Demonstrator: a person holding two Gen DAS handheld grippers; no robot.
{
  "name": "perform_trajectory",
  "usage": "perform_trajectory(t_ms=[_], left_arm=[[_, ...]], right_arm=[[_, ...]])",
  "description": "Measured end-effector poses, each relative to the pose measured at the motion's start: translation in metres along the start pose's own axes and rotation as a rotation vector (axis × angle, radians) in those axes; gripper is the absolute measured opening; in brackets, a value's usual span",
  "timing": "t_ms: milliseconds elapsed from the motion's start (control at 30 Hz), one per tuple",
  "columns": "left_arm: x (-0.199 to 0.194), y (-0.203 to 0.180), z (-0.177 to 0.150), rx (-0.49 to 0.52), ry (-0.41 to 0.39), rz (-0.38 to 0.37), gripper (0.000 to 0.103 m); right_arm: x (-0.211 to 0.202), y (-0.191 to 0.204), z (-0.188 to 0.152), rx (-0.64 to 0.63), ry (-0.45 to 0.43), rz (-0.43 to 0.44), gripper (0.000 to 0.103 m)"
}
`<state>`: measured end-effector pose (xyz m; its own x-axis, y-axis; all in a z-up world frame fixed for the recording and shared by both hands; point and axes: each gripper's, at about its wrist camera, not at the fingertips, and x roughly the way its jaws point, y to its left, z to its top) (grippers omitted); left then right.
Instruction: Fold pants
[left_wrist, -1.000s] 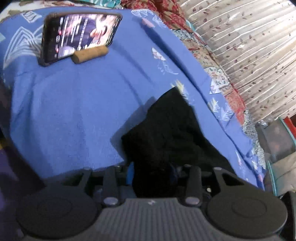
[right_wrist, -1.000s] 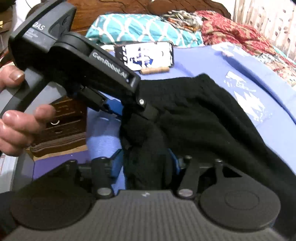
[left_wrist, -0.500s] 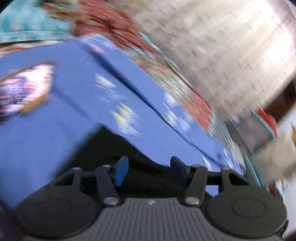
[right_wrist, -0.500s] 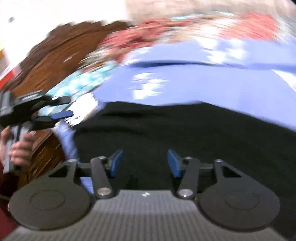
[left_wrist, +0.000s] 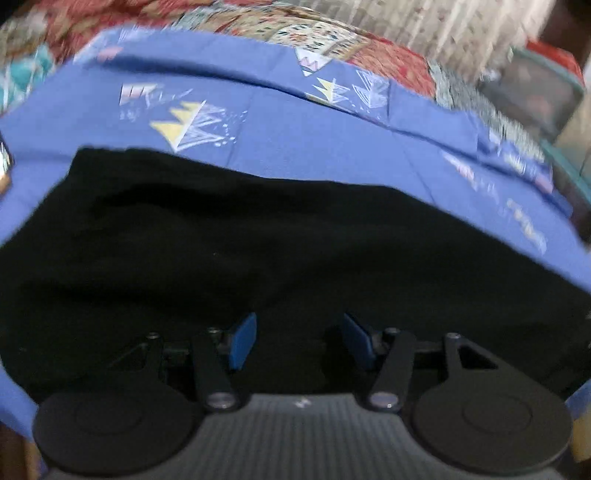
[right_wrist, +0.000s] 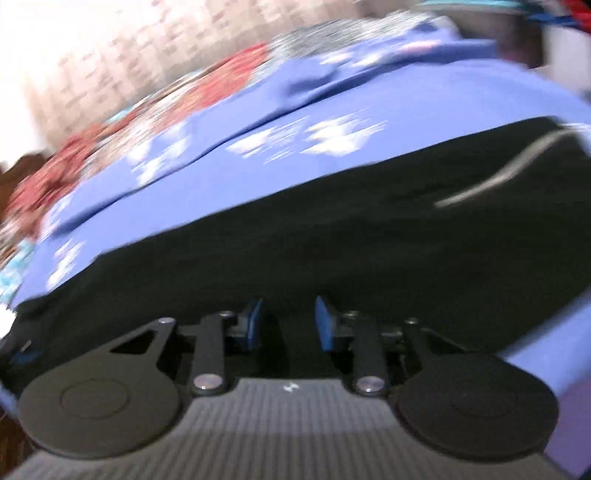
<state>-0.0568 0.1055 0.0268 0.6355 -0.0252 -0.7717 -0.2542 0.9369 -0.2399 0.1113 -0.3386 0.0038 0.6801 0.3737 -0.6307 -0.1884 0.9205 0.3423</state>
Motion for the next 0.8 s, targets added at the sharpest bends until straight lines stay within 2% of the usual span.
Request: perform_trajectory(t_ms=[67, 133, 200, 267, 367, 533, 600, 800], left_arm=[[0.000, -0.008, 0.003, 0.025, 0.012, 0.037, 0.054], [-0.003, -0.017, 0.008, 0.026, 0.020, 0.047, 0.057], [-0.008, -0.030, 0.015, 0.045, 0.015, 0.032, 0.058], [-0.010, -0.052, 0.023, 0.083, 0.008, 0.001, 0.058], [-0.003, -0.091, 0.031, 0.148, 0.013, -0.067, 0.059], [0.028, -0.164, 0.037, 0.233, 0.077, -0.204, 0.059], [0.038, -0.192, 0.032, 0.278, 0.099, -0.248, 0.059], [0.065, -0.239, 0.012, 0.332, 0.187, -0.283, 0.060]], right_arm=[[-0.004, -0.025, 0.003, 0.067, -0.031, -0.042, 0.031], [-0.008, -0.047, 0.004, 0.153, -0.054, -0.007, 0.029], [-0.015, -0.056, 0.003, 0.187, -0.081, 0.008, 0.030], [-0.022, -0.062, 0.001, 0.203, -0.104, 0.024, 0.032], [-0.035, -0.073, 0.005, 0.231, -0.160, 0.023, 0.040], [-0.064, -0.125, 0.007, 0.341, -0.246, -0.001, 0.044], [-0.072, -0.147, 0.003, 0.404, -0.269, 0.012, 0.052], [-0.078, -0.193, -0.015, 0.563, -0.289, 0.025, 0.055]])
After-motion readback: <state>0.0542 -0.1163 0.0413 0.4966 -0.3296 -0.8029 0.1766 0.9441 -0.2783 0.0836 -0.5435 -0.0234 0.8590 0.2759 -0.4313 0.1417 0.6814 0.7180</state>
